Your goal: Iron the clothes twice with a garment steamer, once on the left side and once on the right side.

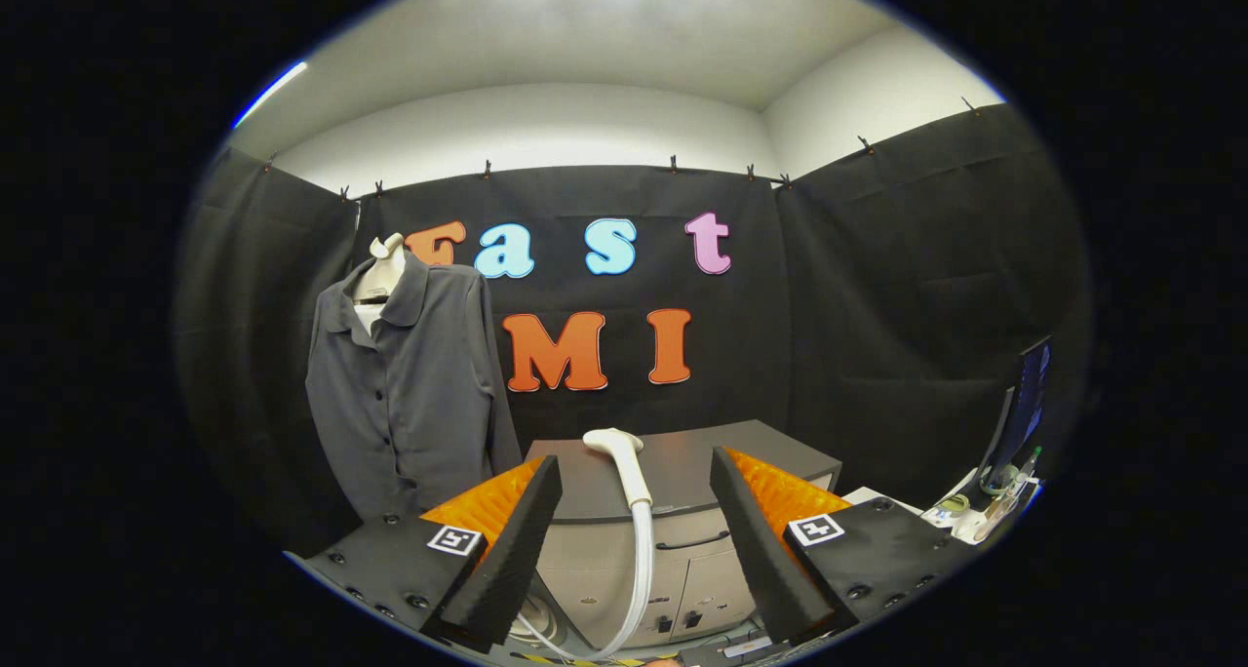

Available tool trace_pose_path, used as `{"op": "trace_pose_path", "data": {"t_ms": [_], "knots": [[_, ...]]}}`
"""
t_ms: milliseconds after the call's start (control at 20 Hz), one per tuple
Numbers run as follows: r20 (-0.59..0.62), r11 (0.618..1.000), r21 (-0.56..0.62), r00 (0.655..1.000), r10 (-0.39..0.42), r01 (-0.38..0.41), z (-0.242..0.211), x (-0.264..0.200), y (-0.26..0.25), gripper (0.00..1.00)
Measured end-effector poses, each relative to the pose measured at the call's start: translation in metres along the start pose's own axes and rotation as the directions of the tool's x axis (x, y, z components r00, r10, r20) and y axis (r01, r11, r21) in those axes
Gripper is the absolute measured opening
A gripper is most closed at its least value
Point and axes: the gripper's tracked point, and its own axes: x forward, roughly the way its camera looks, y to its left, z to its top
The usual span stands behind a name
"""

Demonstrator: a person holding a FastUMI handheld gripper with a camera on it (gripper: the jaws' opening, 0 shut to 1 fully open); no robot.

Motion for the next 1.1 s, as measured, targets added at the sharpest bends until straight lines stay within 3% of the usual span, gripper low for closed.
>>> {"op": "trace_pose_path", "data": {"t_ms": [600, 1100], "knots": [[-0.105, 0.999, -0.006, 0.993, 0.05, -0.051, -0.019, 0.047, 0.0, 0.98], [-0.256, 0.991, 0.021, 0.957, 0.136, -0.135, -0.025, 0.162, 0.005, 0.98]]}}
